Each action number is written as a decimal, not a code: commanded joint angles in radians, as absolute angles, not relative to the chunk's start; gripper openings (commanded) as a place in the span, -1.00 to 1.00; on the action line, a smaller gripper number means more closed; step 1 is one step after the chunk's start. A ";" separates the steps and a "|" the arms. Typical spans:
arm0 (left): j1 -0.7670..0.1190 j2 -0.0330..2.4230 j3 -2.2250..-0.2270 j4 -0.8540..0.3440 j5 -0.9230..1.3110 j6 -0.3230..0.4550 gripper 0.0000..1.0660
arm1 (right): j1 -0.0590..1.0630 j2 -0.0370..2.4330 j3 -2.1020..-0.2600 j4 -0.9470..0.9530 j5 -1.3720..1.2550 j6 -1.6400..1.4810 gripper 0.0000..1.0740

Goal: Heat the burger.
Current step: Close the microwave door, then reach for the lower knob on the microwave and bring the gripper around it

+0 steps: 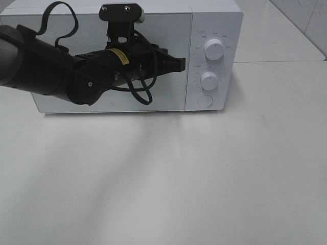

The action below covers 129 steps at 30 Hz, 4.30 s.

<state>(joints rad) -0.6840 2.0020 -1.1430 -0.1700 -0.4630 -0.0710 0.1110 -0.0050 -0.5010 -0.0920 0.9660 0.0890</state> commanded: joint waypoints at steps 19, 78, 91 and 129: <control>-0.751 1.765 -1.142 -0.096 0.454 -0.069 0.88 | 0.105 -0.031 -0.497 -0.095 0.962 0.101 0.41; 0.026 0.869 -0.681 -0.168 1.088 0.091 0.88 | 0.105 -0.031 -0.497 -0.095 0.962 0.101 0.41; 0.023 0.454 -0.519 -0.134 1.071 0.035 0.88 | 0.105 -0.031 -0.497 -0.094 0.962 0.101 0.40; 0.023 -0.028 -0.519 -0.100 1.070 0.035 0.88 | 0.106 0.003 -0.530 -0.096 0.910 0.102 0.40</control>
<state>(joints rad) 0.0250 -0.0050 -0.5200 -0.1000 1.0770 0.0380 0.1110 -0.0050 -0.5060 -0.0860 0.9600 0.0900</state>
